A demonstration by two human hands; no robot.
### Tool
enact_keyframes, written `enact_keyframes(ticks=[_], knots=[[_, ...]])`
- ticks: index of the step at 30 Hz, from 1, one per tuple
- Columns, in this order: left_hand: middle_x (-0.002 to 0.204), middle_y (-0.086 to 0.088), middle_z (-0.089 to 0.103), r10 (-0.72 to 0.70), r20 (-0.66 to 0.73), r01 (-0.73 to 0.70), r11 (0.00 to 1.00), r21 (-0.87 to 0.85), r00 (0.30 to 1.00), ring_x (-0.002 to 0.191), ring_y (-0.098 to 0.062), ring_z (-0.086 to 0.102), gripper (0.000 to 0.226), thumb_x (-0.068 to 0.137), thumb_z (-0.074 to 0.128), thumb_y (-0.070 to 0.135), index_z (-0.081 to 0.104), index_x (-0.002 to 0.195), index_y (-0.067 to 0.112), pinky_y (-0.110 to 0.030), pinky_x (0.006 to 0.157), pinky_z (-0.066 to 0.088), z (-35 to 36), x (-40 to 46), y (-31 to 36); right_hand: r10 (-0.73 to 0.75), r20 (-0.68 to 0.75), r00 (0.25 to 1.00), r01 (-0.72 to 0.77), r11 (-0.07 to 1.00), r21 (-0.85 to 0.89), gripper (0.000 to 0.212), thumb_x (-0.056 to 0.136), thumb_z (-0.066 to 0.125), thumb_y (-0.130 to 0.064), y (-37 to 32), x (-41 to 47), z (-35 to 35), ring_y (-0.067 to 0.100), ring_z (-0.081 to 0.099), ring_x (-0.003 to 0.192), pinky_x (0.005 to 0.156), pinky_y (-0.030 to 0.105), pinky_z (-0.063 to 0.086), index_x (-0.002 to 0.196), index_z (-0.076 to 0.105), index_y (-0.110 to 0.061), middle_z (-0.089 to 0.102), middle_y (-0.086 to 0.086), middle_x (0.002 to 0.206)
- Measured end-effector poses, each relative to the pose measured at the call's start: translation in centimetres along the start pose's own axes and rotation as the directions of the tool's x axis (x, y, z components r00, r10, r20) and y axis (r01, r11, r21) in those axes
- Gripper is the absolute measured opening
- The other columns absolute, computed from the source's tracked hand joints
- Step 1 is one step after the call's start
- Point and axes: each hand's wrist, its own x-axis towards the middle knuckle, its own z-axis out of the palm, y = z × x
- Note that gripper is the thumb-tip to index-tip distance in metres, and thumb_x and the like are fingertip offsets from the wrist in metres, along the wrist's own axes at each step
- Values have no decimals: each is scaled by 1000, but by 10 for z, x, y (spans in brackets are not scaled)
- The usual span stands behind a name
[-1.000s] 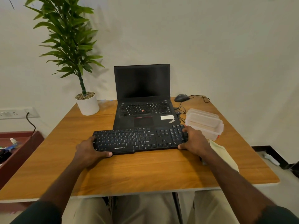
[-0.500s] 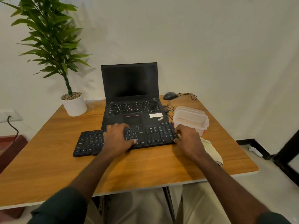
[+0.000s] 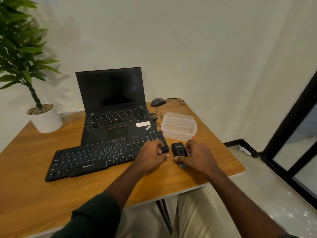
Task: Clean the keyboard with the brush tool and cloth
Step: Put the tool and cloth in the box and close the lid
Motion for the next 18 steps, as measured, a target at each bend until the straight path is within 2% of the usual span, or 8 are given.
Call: enact_keyframes(ticks=[3,5,7,9,11,13,16,18], knots=[[89,6,63,5,7,-5,1000,-20,1000,81,-12,62,34,84,76,28,61,115,21,-28,71,53,3,0,-1,-25,44,999,26,999,-19,79,62,84,-65,-3,0,4,17,61,95,77,28,53,120,57,-19,67,2,112],[89,5,62,12,3,-12,1000,-26,1000,80,-13,61,33,85,75,27,62,114,20,-26,69,52,3,0,-2,-57,46,997,56,998,32,78,64,83,-65,-6,-2,5,17,61,95,78,29,55,121,57,-19,66,2,110],[88,5,63,16,1,-16,1000,-23,1000,80,-12,62,32,85,75,26,61,113,20,-24,68,51,4,0,-2,-55,-25,998,59,987,147,65,72,79,-63,-4,-5,3,14,60,93,76,30,54,116,59,-20,65,-2,105],[87,4,65,24,6,-23,999,-38,1000,80,-13,63,31,85,76,24,62,112,20,-25,68,51,4,2,0,1,-142,990,31,974,223,43,81,77,-47,5,-6,-1,13,59,94,73,29,51,113,62,-22,64,-4,104],[85,2,67,35,9,-35,998,-52,999,79,-15,65,30,85,76,22,63,111,20,-25,67,51,6,5,3,90,-217,972,-37,970,239,26,87,72,-29,19,-6,-9,14,59,94,69,26,45,110,64,-21,64,-4,103],[84,1,67,49,5,-49,997,-56,999,76,-15,64,27,85,76,21,63,110,19,-26,66,51,7,9,7,209,-233,950,-157,962,224,15,92,65,-24,36,-6,-17,17,58,92,71,29,43,106,64,-19,66,0,101],[81,1,67,62,1,-62,995,-72,998,70,-10,60,26,86,75,21,64,109,18,-23,63,47,13,15,12,346,-75,935,-337,935,111,20,95,60,-32,50,0,-22,19,56,93,76,33,48,107,61,-15,65,4,104],[81,1,67,66,6,-66,995,-80,998,69,-8,58,27,86,75,21,64,110,17,-20,60,43,17,19,16,378,47,924,-380,924,42,31,92,66,-43,48,6,-20,18,58,90,70,32,49,104,59,-16,64,3,100]])
